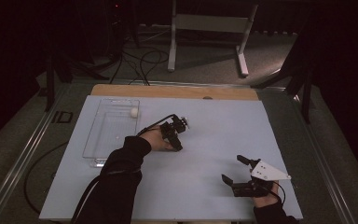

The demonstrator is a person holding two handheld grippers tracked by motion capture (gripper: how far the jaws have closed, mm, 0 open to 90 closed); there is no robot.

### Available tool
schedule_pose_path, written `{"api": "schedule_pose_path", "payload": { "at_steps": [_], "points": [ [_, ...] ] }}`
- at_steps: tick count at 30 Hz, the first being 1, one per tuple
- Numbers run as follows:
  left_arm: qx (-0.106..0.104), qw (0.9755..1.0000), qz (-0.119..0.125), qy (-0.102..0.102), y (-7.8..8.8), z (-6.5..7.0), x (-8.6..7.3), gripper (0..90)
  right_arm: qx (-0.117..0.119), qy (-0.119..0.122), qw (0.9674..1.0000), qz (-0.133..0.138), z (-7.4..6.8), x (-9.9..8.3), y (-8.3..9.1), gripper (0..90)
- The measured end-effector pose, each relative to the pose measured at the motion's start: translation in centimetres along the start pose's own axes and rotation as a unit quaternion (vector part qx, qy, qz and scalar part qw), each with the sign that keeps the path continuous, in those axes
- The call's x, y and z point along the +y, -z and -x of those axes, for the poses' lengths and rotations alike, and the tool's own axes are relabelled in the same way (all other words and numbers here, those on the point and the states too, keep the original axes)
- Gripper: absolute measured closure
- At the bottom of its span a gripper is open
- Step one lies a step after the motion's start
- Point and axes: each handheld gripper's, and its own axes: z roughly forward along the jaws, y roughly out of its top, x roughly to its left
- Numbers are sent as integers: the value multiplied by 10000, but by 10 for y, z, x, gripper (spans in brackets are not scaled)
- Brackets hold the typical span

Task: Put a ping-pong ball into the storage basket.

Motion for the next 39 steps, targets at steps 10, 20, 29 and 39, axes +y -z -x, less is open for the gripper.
{"api": "schedule_pose_path", "payload": {
  "at_steps": [10, 20, 29, 39],
  "points": [
    [-74, 9996, -38, -273, 9, 7, -2, 517, -5, 15, 10000, -2, 0, 0, 0, 88],
    [-225, 9982, -33, -554, 16, 15, -3, 518, -16, 20, 10000, -3, 0, 0, 0, 88],
    [-352, 9963, 26, -783, 27, 21, -5, 518, -33, 12, 10000, -13, 0, 0, 0, 88],
    [-435, 9936, 7, -1040, 35, 30, -7, 518, -32, 16, 10000, -24, -1, 0, -1, 88]
  ]
}}
